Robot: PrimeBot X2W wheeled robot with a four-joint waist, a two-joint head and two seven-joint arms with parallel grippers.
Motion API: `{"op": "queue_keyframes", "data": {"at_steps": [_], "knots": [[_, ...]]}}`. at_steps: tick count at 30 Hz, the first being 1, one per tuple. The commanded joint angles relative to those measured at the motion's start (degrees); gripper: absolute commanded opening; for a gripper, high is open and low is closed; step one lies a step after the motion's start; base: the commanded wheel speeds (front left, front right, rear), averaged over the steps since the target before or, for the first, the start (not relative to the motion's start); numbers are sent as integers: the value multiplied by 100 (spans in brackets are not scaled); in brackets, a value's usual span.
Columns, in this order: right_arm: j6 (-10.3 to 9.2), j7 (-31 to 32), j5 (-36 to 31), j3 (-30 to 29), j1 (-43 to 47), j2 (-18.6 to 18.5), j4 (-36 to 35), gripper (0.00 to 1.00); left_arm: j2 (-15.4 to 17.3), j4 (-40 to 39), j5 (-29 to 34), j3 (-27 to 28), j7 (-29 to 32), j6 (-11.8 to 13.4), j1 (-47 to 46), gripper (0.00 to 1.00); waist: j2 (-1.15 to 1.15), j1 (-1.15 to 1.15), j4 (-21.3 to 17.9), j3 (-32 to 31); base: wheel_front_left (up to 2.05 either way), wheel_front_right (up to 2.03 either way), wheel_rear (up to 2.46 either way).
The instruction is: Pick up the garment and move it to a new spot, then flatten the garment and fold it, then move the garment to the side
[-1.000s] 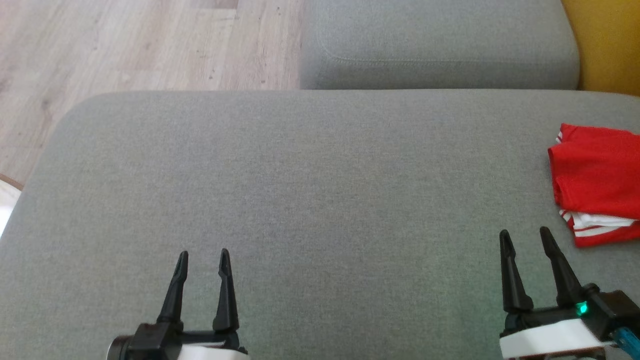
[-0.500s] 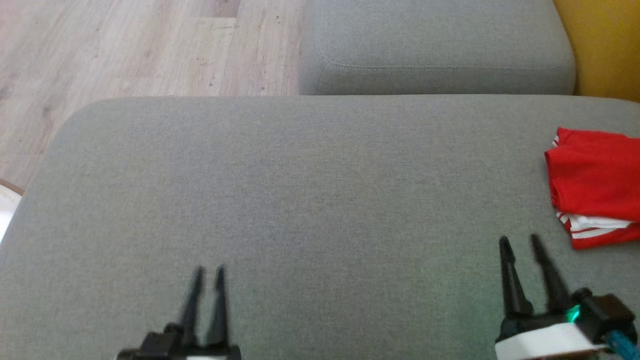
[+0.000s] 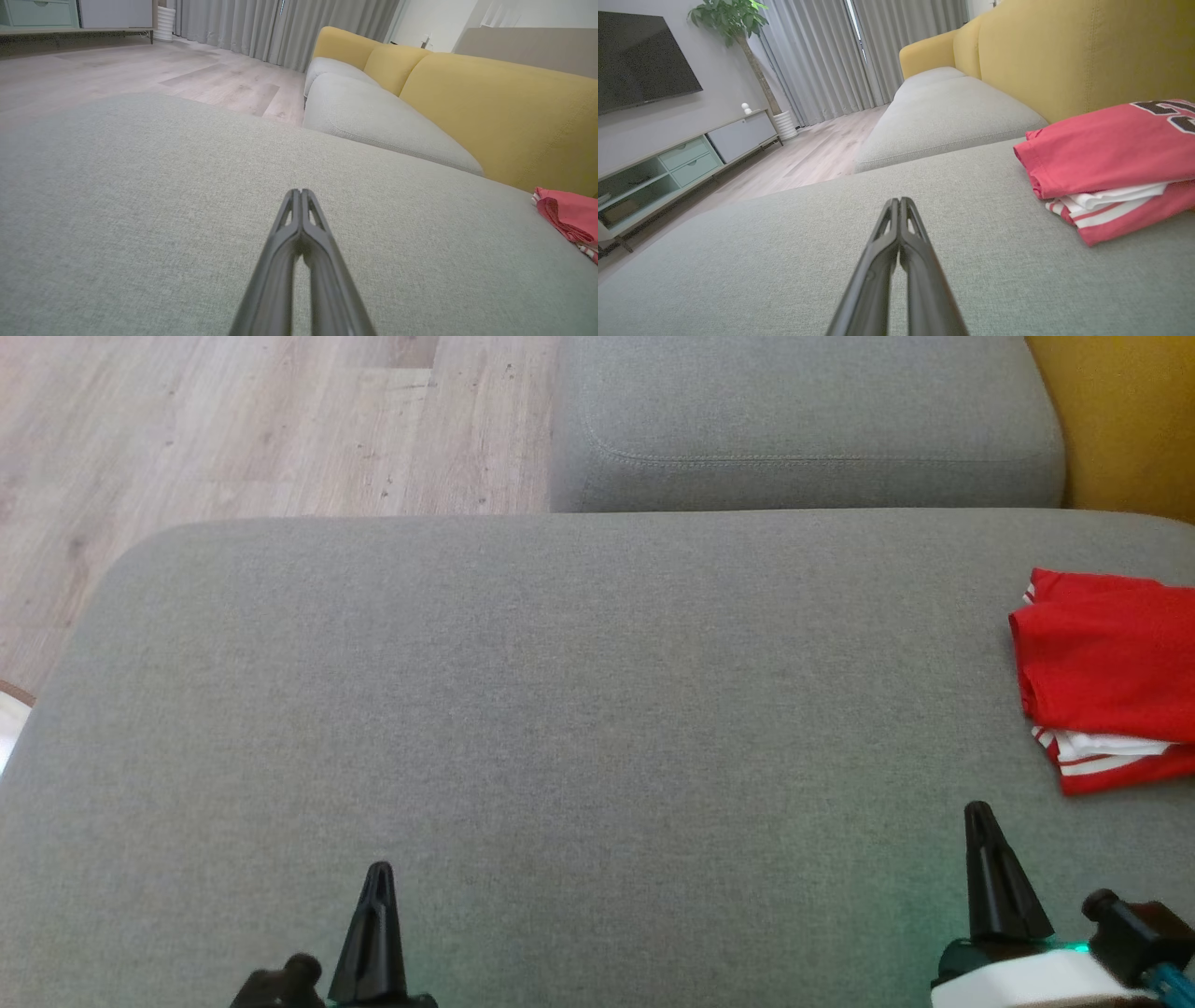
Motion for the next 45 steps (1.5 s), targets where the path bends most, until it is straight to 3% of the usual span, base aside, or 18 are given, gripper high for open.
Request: {"op": "queue_keyframes", "data": {"at_steps": [1,45], "knots": [[0,46,144,-21,-248,-48,-154,0,31,-155,-127,119,5,-24,-236,0,0,0,-4,1,0,0,0],[-2,697,3131,-207,-780,-104,131,0,129,33,-3009,723,619,-454,-724,0,0,0,-226,62,0,0,0]]}}
